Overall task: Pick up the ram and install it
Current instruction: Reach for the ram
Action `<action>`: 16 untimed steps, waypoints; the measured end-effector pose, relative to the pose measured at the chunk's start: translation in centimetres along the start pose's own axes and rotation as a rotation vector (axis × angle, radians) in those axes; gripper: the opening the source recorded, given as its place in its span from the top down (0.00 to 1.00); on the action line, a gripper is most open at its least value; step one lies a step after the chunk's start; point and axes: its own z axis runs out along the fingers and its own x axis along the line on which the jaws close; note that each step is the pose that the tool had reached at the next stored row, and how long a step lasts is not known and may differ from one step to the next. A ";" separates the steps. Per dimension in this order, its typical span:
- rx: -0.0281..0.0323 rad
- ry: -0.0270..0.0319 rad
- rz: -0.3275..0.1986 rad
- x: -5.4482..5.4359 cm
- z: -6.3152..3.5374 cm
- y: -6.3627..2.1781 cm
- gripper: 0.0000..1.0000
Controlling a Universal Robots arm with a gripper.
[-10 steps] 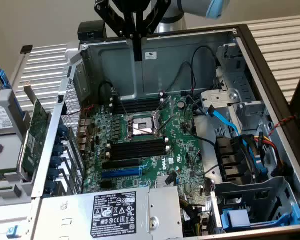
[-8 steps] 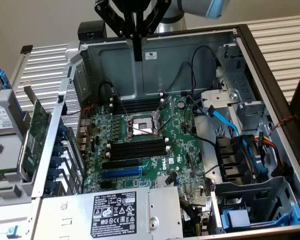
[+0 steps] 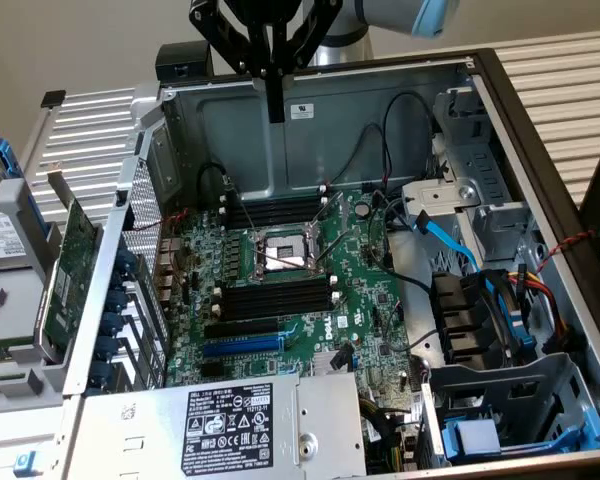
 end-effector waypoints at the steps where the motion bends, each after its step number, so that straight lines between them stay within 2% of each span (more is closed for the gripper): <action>1: 0.0000 0.0000 0.000 0.0 0.00 0.00 0.89; 5: 0.0001 0.0000 0.000 0.1 -0.01 0.00 0.89; 8: 0.0001 0.0000 0.000 0.5 -0.02 -0.03 0.89; 11: 0.0001 0.0000 0.000 1.5 -0.04 -0.10 0.89; 16: 0.0000 0.0000 0.000 3.8 -0.09 -0.24 0.89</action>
